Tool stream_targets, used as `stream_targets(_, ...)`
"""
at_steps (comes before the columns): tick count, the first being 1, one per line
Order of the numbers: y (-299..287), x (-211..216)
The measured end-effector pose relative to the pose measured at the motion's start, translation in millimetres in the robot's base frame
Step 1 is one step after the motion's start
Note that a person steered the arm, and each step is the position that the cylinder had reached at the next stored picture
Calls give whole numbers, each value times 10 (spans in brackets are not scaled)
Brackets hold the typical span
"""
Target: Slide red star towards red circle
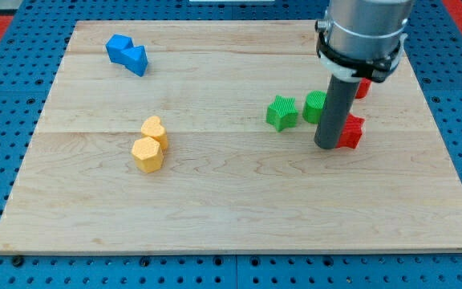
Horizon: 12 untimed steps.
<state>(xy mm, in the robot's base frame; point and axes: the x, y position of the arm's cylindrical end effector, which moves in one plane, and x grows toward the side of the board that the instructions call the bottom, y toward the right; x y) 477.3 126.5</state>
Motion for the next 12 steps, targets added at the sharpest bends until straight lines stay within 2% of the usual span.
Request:
stream_targets(1,338,218)
stream_targets(2,348,-372)
stream_targets(3,485,-734)
stream_targets(4,695,-750)
stream_targets(5,474,-274)
stream_targets(6,-105,-378)
stream_targets(7,-210,-746)
stream_targets(8,-12,-1107)
stream_targets(10,-345,-997)
stream_targets(11,-327,-720)
stream_targets(12,-116,-758)
